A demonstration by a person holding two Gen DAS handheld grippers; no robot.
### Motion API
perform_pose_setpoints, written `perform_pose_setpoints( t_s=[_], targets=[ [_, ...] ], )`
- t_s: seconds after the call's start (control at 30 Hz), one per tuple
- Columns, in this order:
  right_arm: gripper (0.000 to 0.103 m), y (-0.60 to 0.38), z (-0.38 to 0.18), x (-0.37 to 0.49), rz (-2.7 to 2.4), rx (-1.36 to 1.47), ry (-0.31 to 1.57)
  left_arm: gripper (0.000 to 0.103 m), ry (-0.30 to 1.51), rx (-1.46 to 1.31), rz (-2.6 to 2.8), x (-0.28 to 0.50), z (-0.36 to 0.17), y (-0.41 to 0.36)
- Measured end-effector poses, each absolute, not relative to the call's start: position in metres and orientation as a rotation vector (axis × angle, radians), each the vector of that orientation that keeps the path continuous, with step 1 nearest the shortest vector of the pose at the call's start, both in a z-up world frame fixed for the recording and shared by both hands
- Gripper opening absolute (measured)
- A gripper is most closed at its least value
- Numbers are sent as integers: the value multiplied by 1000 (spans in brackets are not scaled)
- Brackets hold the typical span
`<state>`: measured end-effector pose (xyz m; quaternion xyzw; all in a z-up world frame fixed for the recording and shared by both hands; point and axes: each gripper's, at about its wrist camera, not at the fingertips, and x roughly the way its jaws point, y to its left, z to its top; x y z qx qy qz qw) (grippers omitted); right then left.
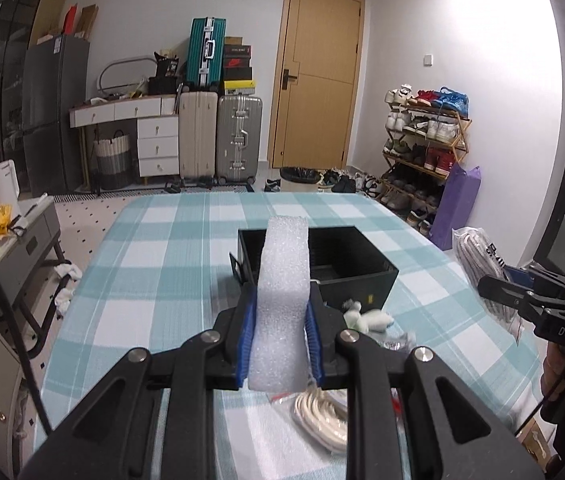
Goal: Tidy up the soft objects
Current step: 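Lift the foam strip with the left tool while the right tool carries the adidas bag toward the black box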
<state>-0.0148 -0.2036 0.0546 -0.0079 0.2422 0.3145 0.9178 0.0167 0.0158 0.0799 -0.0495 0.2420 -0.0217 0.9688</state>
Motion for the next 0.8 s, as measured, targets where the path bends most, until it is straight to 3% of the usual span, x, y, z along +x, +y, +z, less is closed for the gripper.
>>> perform_pose_setpoints(
  t_s=[0.8],
  targets=[
    [44,-156,95,44,709,14,453,21,442,-127,-70,65,108,12]
  ],
)
